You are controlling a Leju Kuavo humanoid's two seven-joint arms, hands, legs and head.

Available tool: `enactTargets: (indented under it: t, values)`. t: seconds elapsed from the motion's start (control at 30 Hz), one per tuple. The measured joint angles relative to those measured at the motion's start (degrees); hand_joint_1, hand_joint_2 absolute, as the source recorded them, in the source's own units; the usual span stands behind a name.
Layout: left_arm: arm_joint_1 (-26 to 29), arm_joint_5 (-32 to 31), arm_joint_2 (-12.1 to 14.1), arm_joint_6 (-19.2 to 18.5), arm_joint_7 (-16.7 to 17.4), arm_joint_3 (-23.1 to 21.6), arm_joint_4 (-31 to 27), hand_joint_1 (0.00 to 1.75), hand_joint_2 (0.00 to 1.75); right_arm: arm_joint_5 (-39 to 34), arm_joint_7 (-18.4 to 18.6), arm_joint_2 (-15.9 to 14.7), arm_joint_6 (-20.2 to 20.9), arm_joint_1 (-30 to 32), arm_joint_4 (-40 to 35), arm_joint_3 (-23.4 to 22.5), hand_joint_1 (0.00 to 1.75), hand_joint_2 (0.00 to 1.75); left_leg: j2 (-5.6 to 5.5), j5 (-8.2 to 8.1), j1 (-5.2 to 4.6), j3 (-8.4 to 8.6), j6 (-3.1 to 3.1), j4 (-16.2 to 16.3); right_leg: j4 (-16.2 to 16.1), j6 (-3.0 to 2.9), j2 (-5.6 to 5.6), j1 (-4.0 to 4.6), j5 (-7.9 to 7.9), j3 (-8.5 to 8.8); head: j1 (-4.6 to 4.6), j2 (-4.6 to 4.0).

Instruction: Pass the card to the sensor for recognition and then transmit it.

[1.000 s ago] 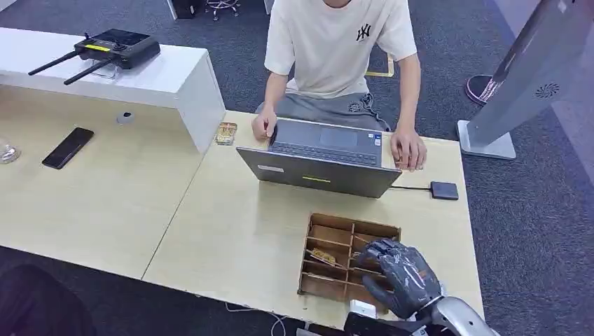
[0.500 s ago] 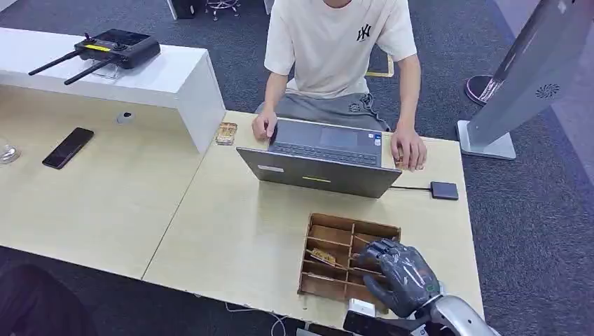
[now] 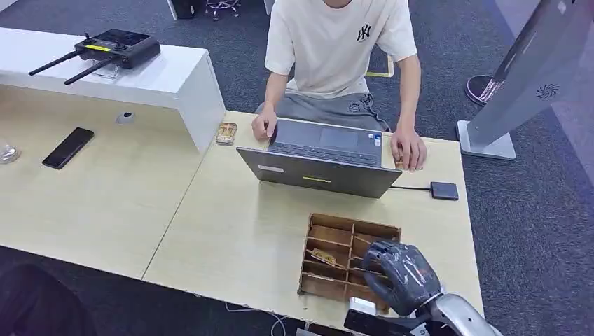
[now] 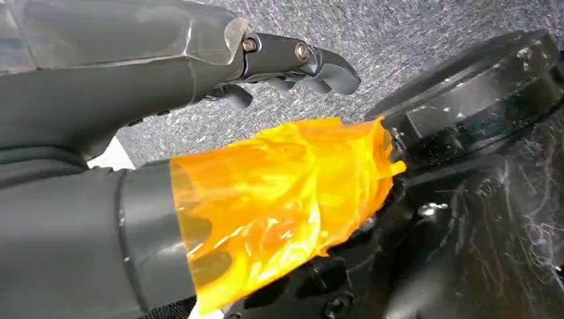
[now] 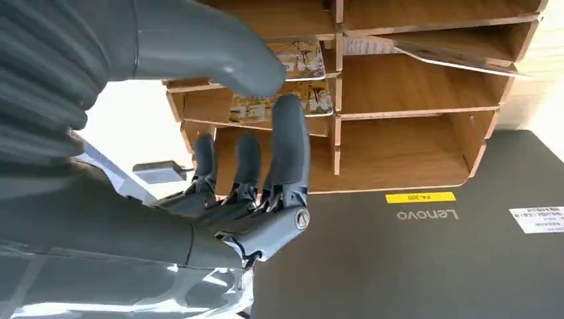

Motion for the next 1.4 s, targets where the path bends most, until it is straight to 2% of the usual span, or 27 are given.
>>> enactTargets:
  t: [0.17, 0.33, 0.37, 0.47, 0.53, 0.77, 0.83, 0.87, 1.0, 1.07, 1.13, 1.2, 1.4]
  values:
    - [0.2, -0.1, 0.0, 0.0, 0.4, 0.3, 0.0, 0.0, 0.0, 0.0, 0.0, 0.0, 0.0, 0.0, 0.4, 0.0, 1.22, 1.75, -0.01, 0.0, 0.0, 0.0, 0.0, 0.0, 0.0, 0.0, -0.01, 0.0, 0.0, 0.02, 0.0, 0.0]
    - [0.6, -0.5, 0.1, 0.0, 0.7, 0.8, 0.0, 0.0, 0.0, 0.3, 0.4, -0.3, 0.2, 0.1, 1.0, 0.1, 1.2, 1.75, 0.0, 0.0, -0.01, 0.01, 0.0, 0.0, 0.0, 0.0, 0.01, -0.01, 0.01, 0.01, 0.0, 0.0]
    - [0.6, -0.5, 0.1, 0.0, 0.7, 0.8, 0.0, 0.0, 0.0, 0.3, 0.4, -0.4, 0.2, 0.1, 1.1, 0.1, 1.12, 1.75, 0.0, 0.0, -0.01, 0.01, 0.0, 0.0, 0.0, 0.0, 0.0, 0.0, 0.01, 0.02, 0.0, 0.0]
    - [0.7, -0.3, 0.0, 0.0, 0.9, 1.1, 0.0, 0.0, 0.0, 0.4, 0.4, -0.4, 0.2, 0.1, 1.4, 0.1, 1.08, 1.75, 0.0, 0.0, 0.0, 0.01, 0.0, 0.0, 0.0, 0.0, 0.0, 0.0, 0.01, 0.02, 0.0, 0.0]
    - [0.7, 0.1, 0.0, 0.0, 1.0, 1.1, 0.0, 0.0, 0.0, 0.4, 0.5, -0.4, 0.2, 0.1, 1.6, 0.1, 1.12, 1.75, 0.0, 0.0, 0.0, 0.01, 0.0, 0.0, 0.0, -0.01, 0.0, 0.0, 0.01, 0.02, 0.0, 0.0]
    - [0.7, 0.0, 0.0, 0.0, 1.0, 1.2, 0.0, 0.0, 0.0, 0.4, 0.5, -0.4, 0.3, 0.1, 2.0, 0.1, 1.08, 1.75, 0.0, 0.0, 0.0, 0.01, 0.0, 0.0, 0.0, -0.01, 0.0, 0.0, 0.01, 0.02, 0.0, 0.0]
    - [0.7, 0.0, 0.0, 0.0, 1.0, 1.2, 0.0, 0.0, 0.0, 0.4, 0.5, -0.4, 0.3, 0.1, 2.0, 0.1, 1.12, 1.75, 0.0, 0.0, 0.0, 0.0, 0.0, 0.0, 0.0, -0.01, 0.0, 0.0, 0.01, 0.02, 0.0, 0.0]
    - [0.7, 0.0, 0.0, 0.0, 1.0, 1.2, 0.0, 0.0, 0.0, 0.4, 0.5, -0.4, 0.3, 0.1, 2.0, 0.1, 1.2, 1.75, 0.0, 0.0, 0.0, 0.0, 0.0, 0.0, 0.0, -0.01, 0.0, 0.0, 0.01, 0.02, 0.0, 0.0]
    - [0.7, 0.0, 0.0, 0.0, 0.9, 1.2, 0.0, 0.0, 0.0, 0.3, 0.5, -0.4, 0.3, 0.1, 2.0, 0.1, 1.2, 1.75, 0.0, 0.0, 0.0, 0.01, 0.0, 0.0, 0.0, -0.01, 0.0, 0.0, 0.01, 0.02, 0.0, 0.0]
    - [0.7, 0.0, 0.0, 0.0, 0.9, 1.2, 0.0, 0.0, 0.0, 0.3, 0.5, -0.4, 0.3, 0.1, 2.0, 0.1, 1.36, 1.75, 0.0, 0.0, 0.0, 0.01, 0.0, 0.0, 0.0, -0.01, 0.0, 0.0, 0.01, 0.02, 0.0, 0.0]
    - [0.7, 0.1, 0.0, 0.0, 0.9, 1.2, 0.0, 0.0, 0.0, 0.2, 0.5, -0.4, 0.3, 0.1, 2.0, 0.1, 1.4, 1.75, 0.0, 0.0, 0.0, 0.01, 0.0, 0.0, 0.0, -0.01, 0.0, 0.0, 0.01, 0.02, 0.0, 0.0]
    - [0.7, 0.2, 0.0, 0.0, 0.9, 1.2, 0.0, 0.0, 0.0, 0.2, 0.5, -0.4, 0.3, 0.0, 2.0, 0.1, 1.75, 1.75, 0.0, 0.0, 0.0, 0.01, 0.0, 0.0, 0.0, -0.01, 0.0, 0.0, 0.01, 0.02, 0.0, 0.0]
    - [0.7, 0.2, 0.0, 0.0, 0.9, 1.2, 0.0, 0.0, 0.0, -0.1, 0.5, -0.4, 0.2, 0.0, 2.0, 0.1, 1.75, 1.75, 0.0, 0.0, 0.0, 0.01, 0.0, 0.0, 0.0, -0.01, 0.0, 0.0, 0.01, 0.02, 0.0, 0.0]
